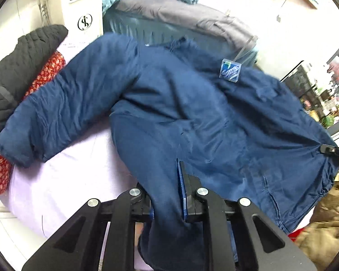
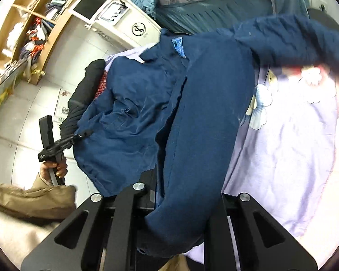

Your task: Fold large clothes

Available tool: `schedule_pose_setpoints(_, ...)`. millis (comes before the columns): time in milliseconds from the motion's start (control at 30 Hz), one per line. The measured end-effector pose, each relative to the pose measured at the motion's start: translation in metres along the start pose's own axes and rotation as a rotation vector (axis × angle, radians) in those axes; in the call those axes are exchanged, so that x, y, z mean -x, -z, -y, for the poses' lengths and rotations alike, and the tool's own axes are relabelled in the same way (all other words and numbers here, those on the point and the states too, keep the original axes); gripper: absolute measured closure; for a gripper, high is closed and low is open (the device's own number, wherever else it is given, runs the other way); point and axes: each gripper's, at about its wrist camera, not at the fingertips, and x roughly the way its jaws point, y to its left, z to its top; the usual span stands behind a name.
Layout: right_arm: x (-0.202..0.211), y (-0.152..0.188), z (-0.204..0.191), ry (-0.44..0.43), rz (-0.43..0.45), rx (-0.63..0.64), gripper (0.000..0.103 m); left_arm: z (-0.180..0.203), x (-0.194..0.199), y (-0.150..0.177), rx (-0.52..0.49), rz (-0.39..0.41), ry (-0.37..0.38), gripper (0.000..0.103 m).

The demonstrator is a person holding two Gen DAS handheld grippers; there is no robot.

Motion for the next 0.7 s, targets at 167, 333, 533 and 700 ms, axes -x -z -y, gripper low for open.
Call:
schedule_pose_setpoints(167,0.033,0.033,0.008,0.001,-0.066,0.014,0.089,-0.010,0.017,0.033,0.077,-0.074,-0.024,0.088)
schedule_pose_setpoints(333,-0.006,0.091,0.017,0.019,-0.251,-0.038,0.089,-0.035,-0.014,0.084,0.184,-0.216,-0.091,0.088)
schedule_pose_setpoints(533,-0.047,0.115,0.049,0.122,-0.367,-0.135,0.075,-0.053,-0.052,0.123,0.297,-0.340,-0.164,0.080)
schedule_pose_setpoints(700,-0.031,0.098,0.055,0.191,-0.350,-0.122,0.026,-0.059,-0.039,0.113,0.371,-0.343,-0.255,0.042)
